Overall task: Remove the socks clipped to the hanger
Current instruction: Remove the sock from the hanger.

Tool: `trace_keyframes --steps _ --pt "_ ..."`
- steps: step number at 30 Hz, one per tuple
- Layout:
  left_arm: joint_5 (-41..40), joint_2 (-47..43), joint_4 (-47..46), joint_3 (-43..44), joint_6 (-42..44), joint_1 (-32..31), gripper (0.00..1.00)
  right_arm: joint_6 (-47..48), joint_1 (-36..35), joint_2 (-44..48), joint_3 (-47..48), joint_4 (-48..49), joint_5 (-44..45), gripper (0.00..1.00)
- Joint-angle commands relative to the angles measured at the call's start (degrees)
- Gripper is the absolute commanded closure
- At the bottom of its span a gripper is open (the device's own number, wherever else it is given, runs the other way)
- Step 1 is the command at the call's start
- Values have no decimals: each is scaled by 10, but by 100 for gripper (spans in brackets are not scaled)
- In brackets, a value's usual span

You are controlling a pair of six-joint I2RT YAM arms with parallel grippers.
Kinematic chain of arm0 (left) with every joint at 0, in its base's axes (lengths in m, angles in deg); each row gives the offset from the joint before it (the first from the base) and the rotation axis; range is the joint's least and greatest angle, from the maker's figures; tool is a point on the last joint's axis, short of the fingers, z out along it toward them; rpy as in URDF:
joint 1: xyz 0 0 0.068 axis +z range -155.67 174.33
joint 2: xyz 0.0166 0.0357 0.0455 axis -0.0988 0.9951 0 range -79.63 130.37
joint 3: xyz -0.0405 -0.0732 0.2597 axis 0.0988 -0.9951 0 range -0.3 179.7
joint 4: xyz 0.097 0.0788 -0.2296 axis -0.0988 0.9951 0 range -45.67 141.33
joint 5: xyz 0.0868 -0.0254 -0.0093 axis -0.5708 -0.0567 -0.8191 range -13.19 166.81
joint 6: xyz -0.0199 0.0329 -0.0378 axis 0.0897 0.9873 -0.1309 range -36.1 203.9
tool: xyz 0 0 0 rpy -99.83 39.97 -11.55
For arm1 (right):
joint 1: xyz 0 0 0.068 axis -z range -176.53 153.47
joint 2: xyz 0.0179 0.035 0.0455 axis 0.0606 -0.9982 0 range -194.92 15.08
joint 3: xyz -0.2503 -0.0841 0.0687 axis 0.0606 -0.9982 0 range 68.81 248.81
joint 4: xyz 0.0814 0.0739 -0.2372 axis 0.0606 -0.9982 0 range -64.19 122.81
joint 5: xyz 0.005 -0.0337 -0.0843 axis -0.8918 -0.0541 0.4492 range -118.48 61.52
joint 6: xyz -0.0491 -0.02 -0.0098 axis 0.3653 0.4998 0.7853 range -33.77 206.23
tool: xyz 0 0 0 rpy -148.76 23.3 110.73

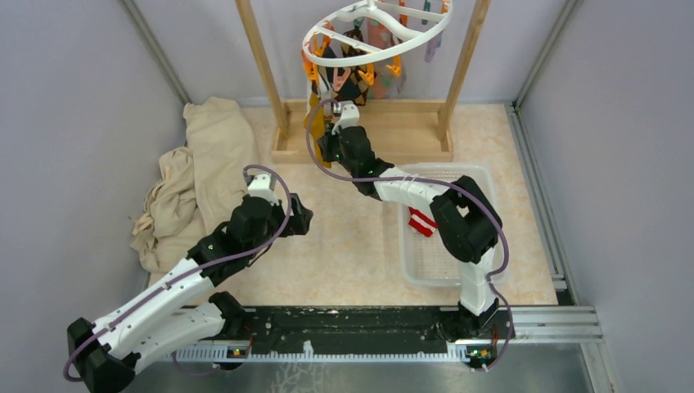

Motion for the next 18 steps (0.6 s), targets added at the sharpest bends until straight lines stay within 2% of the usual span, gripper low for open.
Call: trace_keyframes --steps 1,11,18 --pt "7 -7 0 10 -1 3 1 -6 -5 56 -8 6 -22 99" --pt "30 -2 -22 14 7 3 1 -24 -6 203 -118 6 -52 100" --pt "103 21 -50 34 13 3 4 -48 -5 314 -183 -22 -75 100"
